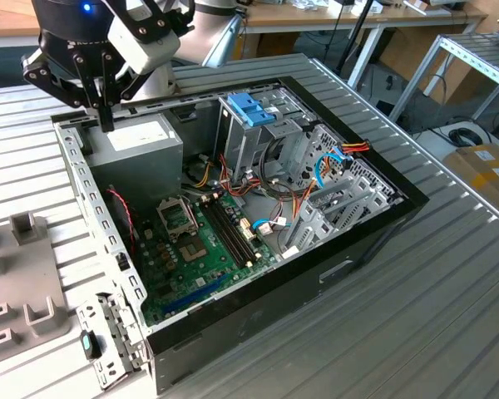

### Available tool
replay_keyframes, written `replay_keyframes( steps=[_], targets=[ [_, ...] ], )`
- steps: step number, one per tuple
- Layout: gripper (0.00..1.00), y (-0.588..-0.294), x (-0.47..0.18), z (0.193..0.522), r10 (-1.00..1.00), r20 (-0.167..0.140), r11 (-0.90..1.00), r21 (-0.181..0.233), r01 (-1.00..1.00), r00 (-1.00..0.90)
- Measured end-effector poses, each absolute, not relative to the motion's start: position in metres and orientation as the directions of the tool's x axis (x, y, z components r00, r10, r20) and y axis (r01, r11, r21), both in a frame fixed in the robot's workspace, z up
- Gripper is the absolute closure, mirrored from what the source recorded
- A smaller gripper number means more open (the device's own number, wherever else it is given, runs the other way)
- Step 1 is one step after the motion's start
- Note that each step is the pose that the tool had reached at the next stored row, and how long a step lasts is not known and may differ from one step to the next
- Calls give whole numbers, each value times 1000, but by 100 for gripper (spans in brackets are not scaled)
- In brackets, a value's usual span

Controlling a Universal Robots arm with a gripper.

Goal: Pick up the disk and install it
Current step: 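Reach for the disk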

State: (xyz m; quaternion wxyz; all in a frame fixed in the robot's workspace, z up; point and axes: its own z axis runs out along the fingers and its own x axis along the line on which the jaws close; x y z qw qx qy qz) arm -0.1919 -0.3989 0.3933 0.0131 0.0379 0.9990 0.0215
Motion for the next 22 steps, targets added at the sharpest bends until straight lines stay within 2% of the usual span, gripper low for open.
replay_keyframes(
  steps=[22],
  targets=[
    [89,-399,-199,393,76,-25,996,44,75,-997]
  ],
)
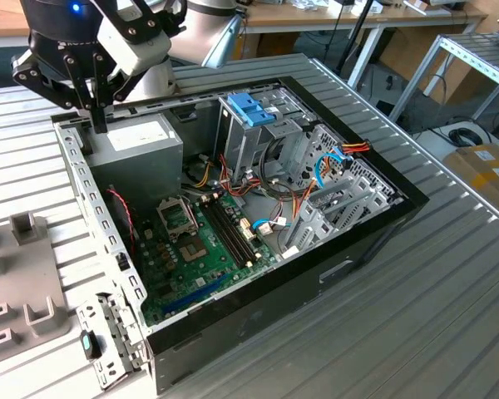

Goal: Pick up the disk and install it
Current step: 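Reach for the disk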

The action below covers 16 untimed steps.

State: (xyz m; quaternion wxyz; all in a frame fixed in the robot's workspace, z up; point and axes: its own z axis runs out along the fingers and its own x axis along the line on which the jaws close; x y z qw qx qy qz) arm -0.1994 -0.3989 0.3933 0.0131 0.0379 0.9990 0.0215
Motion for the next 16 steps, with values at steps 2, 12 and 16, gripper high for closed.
replay_keyframes(
  steps=[2,12,16],
  targets=[
    [89,-399,-200,393,76,-24,996,44,75,-997],
    [89,-399,-202,393,76,-25,996,44,75,-997],
    [89,-399,-203,393,76,-24,996,44,75,-997]
  ],
)
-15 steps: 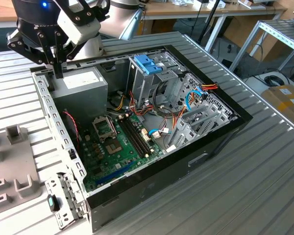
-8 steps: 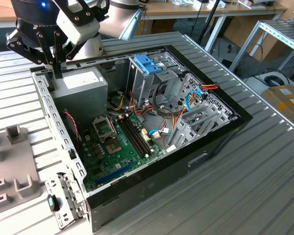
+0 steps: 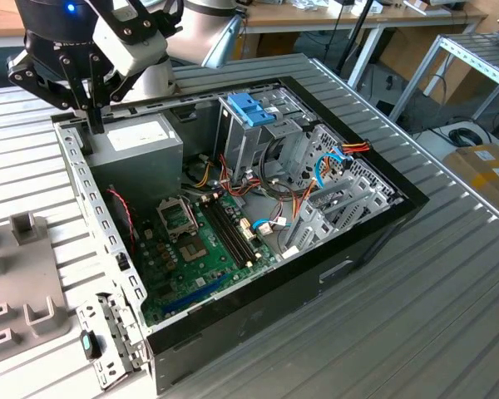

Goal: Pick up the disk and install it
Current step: 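Reach for the disk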

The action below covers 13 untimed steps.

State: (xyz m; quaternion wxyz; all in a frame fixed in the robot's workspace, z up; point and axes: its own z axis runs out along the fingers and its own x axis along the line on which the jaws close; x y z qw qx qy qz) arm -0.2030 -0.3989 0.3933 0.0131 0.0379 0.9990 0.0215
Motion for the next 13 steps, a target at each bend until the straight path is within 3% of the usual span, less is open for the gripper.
replay_keyframes(
  steps=[13],
  targets=[
    [89,-399,-207,393,76,-25,996,44,75,-997]
  ],
)
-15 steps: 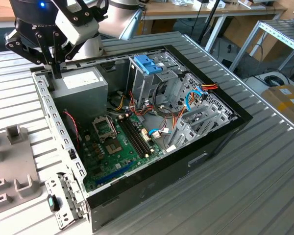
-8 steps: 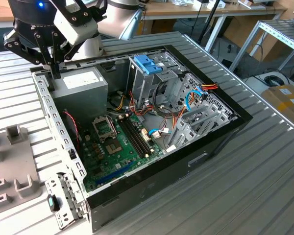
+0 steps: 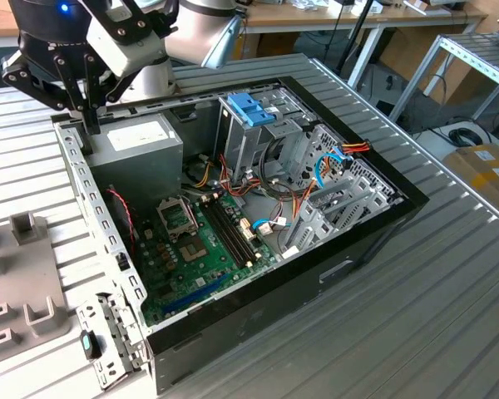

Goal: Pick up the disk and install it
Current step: 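Reach for the disk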

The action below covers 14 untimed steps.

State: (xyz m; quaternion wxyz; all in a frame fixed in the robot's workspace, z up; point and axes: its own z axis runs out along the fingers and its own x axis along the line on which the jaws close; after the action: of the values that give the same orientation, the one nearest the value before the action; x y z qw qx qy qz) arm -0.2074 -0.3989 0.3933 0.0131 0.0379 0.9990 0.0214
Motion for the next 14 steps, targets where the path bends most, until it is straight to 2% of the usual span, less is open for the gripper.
replay_keyframes(
  steps=[14],
  targets=[
    [89,-399,-212,393,76,-25,996,44,75,-997]
  ],
)
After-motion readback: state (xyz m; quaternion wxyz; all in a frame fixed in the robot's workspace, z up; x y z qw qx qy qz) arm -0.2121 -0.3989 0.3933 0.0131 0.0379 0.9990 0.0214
